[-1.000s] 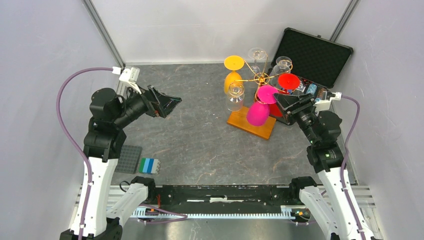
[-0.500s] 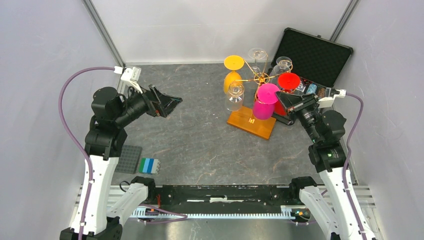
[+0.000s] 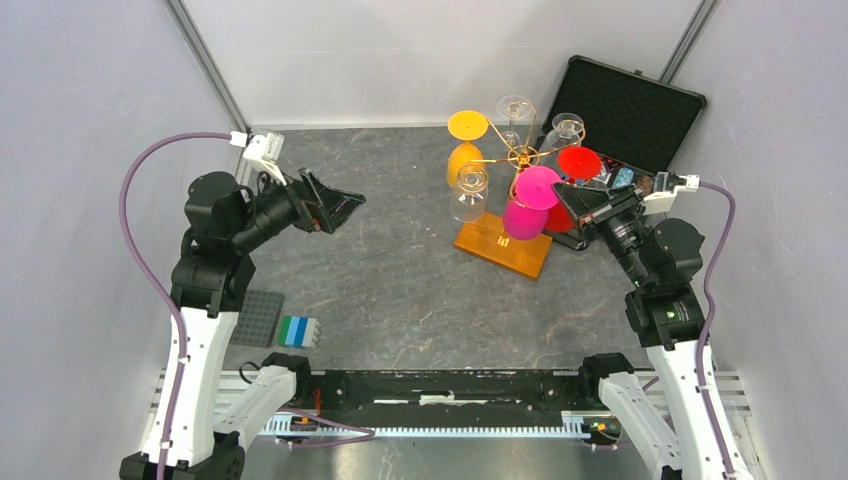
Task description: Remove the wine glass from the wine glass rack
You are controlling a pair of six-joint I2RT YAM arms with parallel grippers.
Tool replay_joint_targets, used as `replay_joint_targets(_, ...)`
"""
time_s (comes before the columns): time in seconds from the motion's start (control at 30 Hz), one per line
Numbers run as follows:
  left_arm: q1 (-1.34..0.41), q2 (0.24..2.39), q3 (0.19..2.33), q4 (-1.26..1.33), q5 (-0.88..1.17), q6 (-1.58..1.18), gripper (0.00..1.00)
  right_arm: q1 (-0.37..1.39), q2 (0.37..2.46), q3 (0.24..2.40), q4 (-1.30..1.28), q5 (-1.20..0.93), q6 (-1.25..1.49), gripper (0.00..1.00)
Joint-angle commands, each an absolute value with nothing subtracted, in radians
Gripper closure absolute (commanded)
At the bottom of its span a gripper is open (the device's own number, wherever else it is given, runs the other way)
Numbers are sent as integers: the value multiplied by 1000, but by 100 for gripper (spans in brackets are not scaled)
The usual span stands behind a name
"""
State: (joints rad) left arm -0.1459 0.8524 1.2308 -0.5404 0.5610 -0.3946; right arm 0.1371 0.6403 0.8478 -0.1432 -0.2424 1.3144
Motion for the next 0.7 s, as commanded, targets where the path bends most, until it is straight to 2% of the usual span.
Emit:
replay_joint_targets(0.0,-144,852,1247,-516,578,-428,0,138,646,901,-163,-297,1315,100)
replay_joint_targets(0.27,-144,854,1240,-516,574,-426,0,139,664,891,-143,-376,1306,100)
replay_joint_targets(0.67,-144,851,1233,-517,569,-423,0,141,719,879,-51,-381,1314,100)
